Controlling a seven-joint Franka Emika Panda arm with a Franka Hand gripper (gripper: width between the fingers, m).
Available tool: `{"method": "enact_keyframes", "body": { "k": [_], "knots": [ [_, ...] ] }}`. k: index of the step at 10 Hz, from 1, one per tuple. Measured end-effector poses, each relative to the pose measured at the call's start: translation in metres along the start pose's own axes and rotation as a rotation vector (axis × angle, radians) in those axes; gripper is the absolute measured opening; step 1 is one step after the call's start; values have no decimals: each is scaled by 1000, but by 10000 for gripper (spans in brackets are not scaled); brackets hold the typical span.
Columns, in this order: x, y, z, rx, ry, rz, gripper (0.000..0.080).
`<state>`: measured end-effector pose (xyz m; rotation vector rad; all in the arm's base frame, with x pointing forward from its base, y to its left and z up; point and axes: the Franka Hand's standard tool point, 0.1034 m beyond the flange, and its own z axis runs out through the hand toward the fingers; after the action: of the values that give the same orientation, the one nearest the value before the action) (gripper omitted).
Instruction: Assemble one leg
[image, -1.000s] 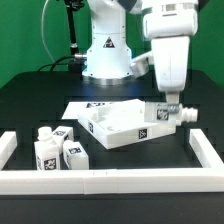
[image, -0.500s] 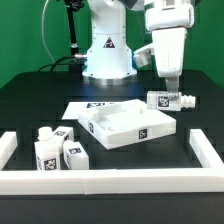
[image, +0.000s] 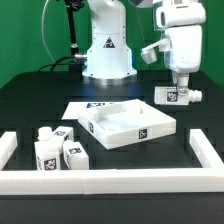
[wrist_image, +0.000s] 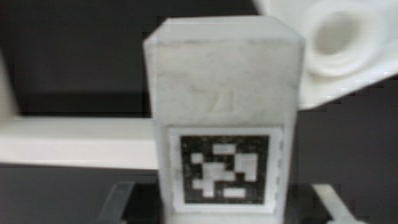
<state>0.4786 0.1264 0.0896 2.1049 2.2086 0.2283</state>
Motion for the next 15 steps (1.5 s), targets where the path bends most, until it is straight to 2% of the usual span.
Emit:
{"method": "enact_keyframes", "body": {
  "k": [1,5,6,7,8,9,10,14,15],
  "knots": [
    [0,-8,3,11,1,-7,284],
    [-1,-7,4,11,0,-1,284],
    [1,-11,5,15,1,6,284],
    [15,-29,8,22,10,44,284],
    [32,-57,12,44,17,40,284],
    [38,-76,17,39,40,43,284],
    [38,-84,22,43,49,50,284],
    [37,-84,23,48,46,54,284],
    [38,-97,32,71,50,58,284]
  ]
}}
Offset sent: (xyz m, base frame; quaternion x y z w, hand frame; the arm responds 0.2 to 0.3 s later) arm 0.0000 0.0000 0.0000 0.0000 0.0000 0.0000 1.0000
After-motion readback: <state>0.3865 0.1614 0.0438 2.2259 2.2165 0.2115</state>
